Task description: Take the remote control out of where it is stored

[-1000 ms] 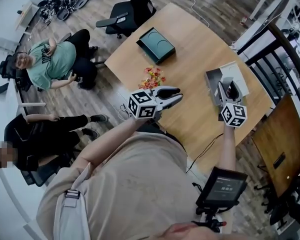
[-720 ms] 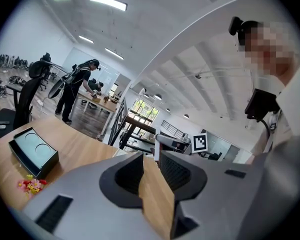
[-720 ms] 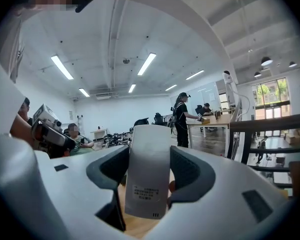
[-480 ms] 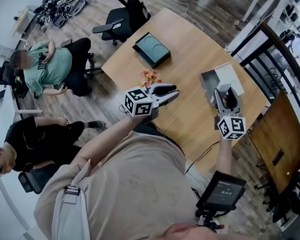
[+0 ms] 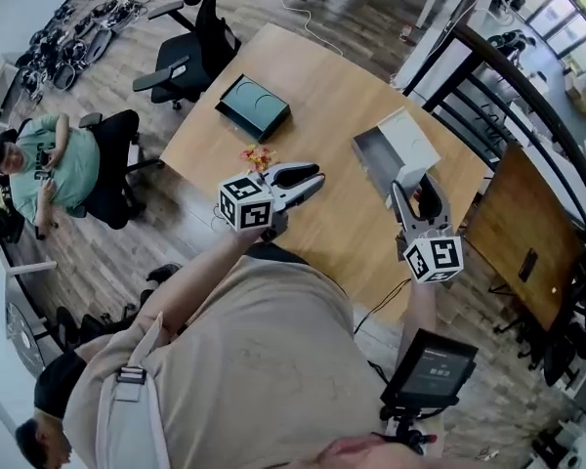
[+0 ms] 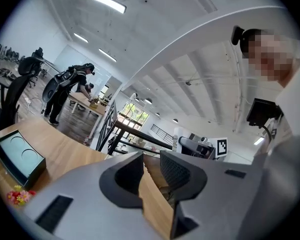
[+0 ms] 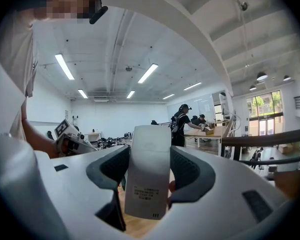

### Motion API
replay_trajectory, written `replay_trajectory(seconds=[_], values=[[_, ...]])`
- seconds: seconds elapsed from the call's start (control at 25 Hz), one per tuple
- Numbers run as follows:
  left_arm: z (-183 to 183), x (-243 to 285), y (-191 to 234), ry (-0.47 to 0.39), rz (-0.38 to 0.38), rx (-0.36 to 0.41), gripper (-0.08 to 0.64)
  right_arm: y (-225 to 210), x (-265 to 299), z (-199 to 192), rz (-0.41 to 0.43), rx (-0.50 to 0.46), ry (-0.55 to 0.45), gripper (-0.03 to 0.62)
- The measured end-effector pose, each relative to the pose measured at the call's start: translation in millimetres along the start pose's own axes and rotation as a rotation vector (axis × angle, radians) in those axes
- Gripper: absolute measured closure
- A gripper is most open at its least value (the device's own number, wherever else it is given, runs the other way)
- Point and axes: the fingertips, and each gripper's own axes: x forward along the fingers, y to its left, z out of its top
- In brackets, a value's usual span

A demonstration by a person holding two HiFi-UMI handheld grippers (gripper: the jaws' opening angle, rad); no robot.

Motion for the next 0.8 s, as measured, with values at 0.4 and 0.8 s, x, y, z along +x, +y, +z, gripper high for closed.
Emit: replay_trajectory(seconds=[0.4, 0.8], values=[[10.4, -12.2, 4.6, 0.060, -0.164, -0.006, 0.469, 30.9, -28.7, 36.6, -0.178, -0.050, -0.015, 0.328], [26.4, -29.5, 29.9, 0.075, -0.249, -0.006, 0.469, 69.9, -27.4, 52.5, -0.290, -0.090, -0.011, 0.328]])
